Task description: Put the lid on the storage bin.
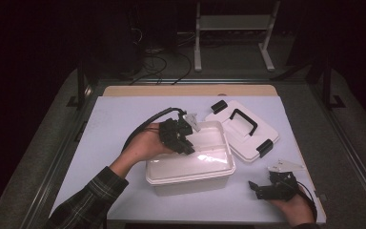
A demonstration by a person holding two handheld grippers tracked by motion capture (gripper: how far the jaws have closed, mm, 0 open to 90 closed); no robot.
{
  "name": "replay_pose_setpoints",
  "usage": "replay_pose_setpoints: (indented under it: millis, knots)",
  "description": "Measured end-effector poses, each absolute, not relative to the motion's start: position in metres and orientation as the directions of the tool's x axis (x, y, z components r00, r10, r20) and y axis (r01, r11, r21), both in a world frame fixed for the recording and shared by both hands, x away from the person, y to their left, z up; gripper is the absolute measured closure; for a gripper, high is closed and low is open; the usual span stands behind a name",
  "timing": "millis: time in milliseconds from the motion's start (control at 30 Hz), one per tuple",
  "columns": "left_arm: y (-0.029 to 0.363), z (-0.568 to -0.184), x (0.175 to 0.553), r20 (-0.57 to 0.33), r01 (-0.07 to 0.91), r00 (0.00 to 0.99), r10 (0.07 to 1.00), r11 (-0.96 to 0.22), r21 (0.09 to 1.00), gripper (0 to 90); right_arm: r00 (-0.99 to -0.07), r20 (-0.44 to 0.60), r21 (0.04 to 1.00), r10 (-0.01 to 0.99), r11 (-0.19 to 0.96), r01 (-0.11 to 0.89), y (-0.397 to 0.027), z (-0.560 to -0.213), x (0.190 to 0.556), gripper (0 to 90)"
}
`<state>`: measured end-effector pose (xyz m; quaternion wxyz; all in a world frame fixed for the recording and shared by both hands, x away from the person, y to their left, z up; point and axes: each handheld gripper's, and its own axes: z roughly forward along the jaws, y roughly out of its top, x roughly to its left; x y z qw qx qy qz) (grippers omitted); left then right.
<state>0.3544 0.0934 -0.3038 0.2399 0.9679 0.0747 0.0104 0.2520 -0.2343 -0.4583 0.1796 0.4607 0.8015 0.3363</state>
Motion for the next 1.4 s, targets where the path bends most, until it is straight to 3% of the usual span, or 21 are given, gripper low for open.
replay_pose_setpoints:
  millis: [233, 467, 1000, 1400]
  knots:
    - [0.109, -0.287, 0.351, -0.026, 0.152, 0.987, 0.161, -0.855, 0.496, 53.4, -0.516, 0.023, 0.702, 0.857, 0.353, 0.618, -0.235, -0.458, 0.253, 8.5]
    - [0.131, -0.279, 0.348, -0.033, 0.189, 0.980, 0.199, -0.847, 0.498, 37.1, -0.523, 0.028, 0.702, 0.852, 0.356, 0.617, -0.236, -0.458, 0.253, 8.4]
    - [0.215, -0.275, 0.332, 0.008, 0.268, 0.949, 0.316, -0.819, 0.507, 27.9, -0.534, 0.018, 0.674, 0.846, 0.384, 0.631, -0.234, -0.453, 0.256, 8.9]
    - [0.274, -0.318, 0.315, 0.020, 0.358, 0.906, 0.424, -0.789, 0.499, 23.2, -0.555, 0.034, 0.669, 0.831, 0.394, 0.630, -0.228, -0.439, 0.263, 9.3]
